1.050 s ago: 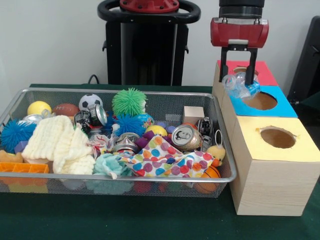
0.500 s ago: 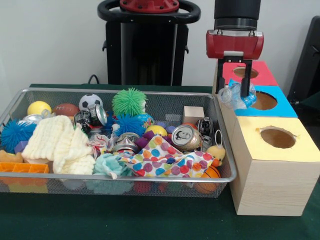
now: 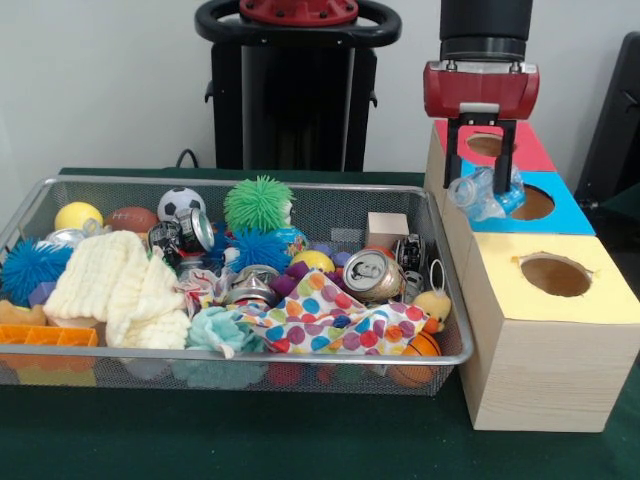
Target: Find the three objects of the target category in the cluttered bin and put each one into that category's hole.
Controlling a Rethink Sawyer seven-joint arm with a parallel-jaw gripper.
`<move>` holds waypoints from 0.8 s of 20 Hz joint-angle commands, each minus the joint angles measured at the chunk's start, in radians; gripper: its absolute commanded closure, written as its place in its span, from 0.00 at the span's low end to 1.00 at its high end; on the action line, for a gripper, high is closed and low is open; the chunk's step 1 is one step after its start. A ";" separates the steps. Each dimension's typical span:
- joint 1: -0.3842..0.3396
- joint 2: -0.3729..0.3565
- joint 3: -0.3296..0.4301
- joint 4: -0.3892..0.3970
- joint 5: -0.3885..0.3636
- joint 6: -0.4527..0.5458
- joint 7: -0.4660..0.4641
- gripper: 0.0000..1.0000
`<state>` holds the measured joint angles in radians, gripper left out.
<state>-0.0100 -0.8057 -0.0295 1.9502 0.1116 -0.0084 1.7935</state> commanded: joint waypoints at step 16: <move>0.037 0.049 0.021 0.053 0.028 0.003 0.201 1.00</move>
<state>0.0277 -0.7889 -0.0291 1.9660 0.1180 -0.0078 1.7935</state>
